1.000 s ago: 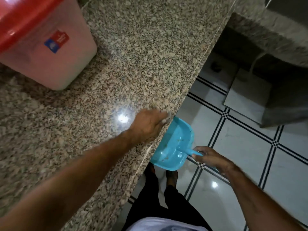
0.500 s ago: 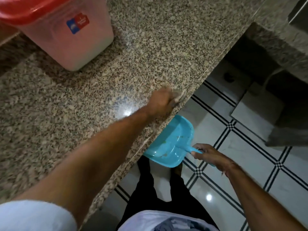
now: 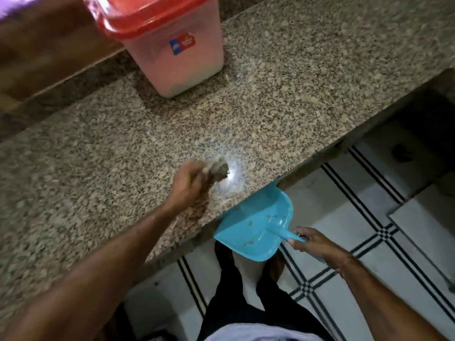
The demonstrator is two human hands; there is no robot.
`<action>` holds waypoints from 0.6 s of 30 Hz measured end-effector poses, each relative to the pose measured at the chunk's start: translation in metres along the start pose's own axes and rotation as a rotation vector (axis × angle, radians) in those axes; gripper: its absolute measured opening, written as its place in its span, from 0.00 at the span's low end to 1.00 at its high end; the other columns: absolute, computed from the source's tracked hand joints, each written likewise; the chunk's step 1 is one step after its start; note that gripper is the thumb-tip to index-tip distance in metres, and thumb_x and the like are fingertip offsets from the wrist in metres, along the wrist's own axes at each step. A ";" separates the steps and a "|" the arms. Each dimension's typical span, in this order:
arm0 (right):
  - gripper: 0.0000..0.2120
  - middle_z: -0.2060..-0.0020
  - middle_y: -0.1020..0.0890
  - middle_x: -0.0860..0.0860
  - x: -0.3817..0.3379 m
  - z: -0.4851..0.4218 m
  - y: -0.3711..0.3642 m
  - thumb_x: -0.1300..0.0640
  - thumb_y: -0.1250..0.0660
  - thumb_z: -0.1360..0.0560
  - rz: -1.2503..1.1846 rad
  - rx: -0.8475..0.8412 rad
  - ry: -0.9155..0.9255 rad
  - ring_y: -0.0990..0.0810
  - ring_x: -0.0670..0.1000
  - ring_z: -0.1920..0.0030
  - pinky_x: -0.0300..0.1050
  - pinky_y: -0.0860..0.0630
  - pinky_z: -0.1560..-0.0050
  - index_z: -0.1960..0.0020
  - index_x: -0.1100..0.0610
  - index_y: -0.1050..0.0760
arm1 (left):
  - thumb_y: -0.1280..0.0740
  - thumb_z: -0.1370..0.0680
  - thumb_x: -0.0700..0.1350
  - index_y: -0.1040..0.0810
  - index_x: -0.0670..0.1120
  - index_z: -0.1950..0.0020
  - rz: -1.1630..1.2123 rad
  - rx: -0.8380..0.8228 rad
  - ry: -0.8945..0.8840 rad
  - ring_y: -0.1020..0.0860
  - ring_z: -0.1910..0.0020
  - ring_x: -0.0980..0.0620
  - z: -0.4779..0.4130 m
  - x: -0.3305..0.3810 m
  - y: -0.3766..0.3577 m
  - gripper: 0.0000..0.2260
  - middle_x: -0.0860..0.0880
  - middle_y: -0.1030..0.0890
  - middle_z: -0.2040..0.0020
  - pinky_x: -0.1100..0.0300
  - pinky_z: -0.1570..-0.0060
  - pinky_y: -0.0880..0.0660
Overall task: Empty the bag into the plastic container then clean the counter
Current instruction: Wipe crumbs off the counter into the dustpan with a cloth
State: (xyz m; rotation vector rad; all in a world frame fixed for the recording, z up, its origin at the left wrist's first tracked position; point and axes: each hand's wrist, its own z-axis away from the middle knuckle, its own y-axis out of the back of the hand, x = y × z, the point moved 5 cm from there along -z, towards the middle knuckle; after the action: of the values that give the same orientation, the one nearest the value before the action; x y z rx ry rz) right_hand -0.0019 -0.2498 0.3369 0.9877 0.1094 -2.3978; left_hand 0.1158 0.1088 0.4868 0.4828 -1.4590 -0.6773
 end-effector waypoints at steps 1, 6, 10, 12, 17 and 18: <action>0.08 0.65 0.26 0.46 -0.001 -0.001 0.001 0.51 0.27 0.24 -0.004 -0.007 0.015 0.27 0.45 0.63 0.42 0.31 0.58 0.57 0.54 0.22 | 0.39 0.15 0.46 0.16 0.47 0.50 0.044 0.087 0.070 0.22 0.60 0.63 -0.012 0.000 0.015 0.13 0.51 0.19 0.56 0.49 0.56 0.19; 0.09 0.63 0.25 0.46 0.011 -0.009 -0.007 0.54 0.28 0.21 0.001 -0.066 0.015 0.26 0.43 0.62 0.37 0.30 0.59 0.52 0.60 0.21 | 0.38 0.16 0.51 0.17 0.53 0.42 -0.004 0.418 0.301 0.16 0.55 0.54 -0.063 -0.061 0.086 0.11 0.49 0.15 0.50 0.54 0.62 0.16; 0.07 0.62 0.23 0.45 0.016 -0.019 -0.020 0.56 0.29 0.20 0.019 -0.102 0.011 0.25 0.42 0.60 0.34 0.28 0.57 0.49 0.61 0.20 | 0.42 0.17 0.59 0.24 0.65 0.37 -0.152 0.281 0.418 0.20 0.44 0.47 -0.067 -0.104 0.075 0.12 0.48 0.21 0.38 0.45 0.48 0.18; 0.04 0.64 0.23 0.43 0.012 -0.022 -0.024 0.57 0.29 0.20 0.030 -0.087 0.001 0.25 0.41 0.62 0.32 0.28 0.60 0.52 0.58 0.20 | 0.45 0.18 0.63 0.25 0.62 0.41 -0.280 0.212 0.273 0.21 0.48 0.50 -0.055 -0.086 0.039 0.13 0.50 0.23 0.43 0.47 0.53 0.17; 0.04 0.65 0.21 0.42 -0.009 -0.018 -0.032 0.55 0.28 0.21 0.039 -0.041 0.012 0.23 0.40 0.63 0.33 0.27 0.60 0.54 0.53 0.19 | 0.46 0.15 0.60 0.24 0.56 0.42 -0.363 0.001 -0.019 0.27 0.53 0.53 0.017 -0.018 -0.045 0.14 0.52 0.27 0.50 0.53 0.55 0.23; 0.04 0.65 0.21 0.42 -0.011 -0.017 -0.033 0.54 0.27 0.22 0.044 -0.039 0.016 0.24 0.40 0.63 0.33 0.27 0.60 0.54 0.54 0.19 | 0.47 0.15 0.58 0.24 0.55 0.39 -0.334 -0.041 -0.068 0.28 0.53 0.52 0.026 -0.014 -0.050 0.16 0.52 0.27 0.50 0.50 0.54 0.23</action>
State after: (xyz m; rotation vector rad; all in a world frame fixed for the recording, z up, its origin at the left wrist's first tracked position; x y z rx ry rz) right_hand -0.0016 -0.2119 0.3283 0.9817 0.1388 -2.3398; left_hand 0.0842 0.0848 0.4448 0.6847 -1.4391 -0.9943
